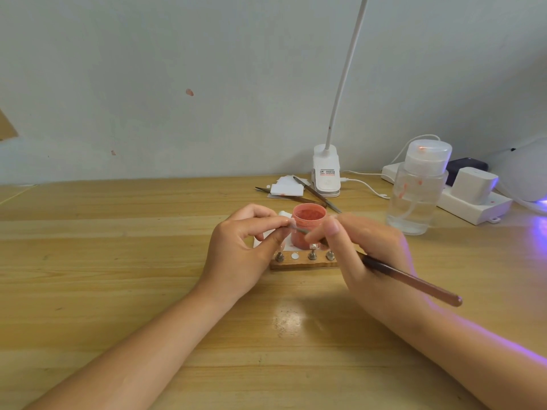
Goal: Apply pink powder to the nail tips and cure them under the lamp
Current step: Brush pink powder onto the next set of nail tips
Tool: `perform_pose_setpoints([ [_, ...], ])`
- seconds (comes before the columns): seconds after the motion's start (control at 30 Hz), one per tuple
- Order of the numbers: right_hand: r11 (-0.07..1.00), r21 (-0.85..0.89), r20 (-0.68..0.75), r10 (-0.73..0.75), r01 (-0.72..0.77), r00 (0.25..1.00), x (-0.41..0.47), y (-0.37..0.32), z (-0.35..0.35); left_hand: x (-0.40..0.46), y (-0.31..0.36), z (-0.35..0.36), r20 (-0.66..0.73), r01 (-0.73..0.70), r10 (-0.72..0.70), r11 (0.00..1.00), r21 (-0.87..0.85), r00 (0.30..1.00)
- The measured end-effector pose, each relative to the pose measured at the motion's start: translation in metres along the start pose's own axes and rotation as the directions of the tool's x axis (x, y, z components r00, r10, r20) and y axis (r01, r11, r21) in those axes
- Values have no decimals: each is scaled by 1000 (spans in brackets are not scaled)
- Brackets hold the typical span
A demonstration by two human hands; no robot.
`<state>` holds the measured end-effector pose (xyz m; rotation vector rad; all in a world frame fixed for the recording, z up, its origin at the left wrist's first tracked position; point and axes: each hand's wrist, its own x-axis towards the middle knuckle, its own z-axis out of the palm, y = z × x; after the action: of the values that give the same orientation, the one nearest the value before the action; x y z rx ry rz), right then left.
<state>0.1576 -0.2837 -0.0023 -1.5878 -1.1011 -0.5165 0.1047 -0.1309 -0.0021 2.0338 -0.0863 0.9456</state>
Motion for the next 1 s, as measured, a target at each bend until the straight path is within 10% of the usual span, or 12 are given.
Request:
perform_pose_setpoints([
  [1.0, 998, 50, -43, 26, -24, 999, -6, 1, -2, 0, 0, -1, -55, 29, -30, 999, -15, 998],
])
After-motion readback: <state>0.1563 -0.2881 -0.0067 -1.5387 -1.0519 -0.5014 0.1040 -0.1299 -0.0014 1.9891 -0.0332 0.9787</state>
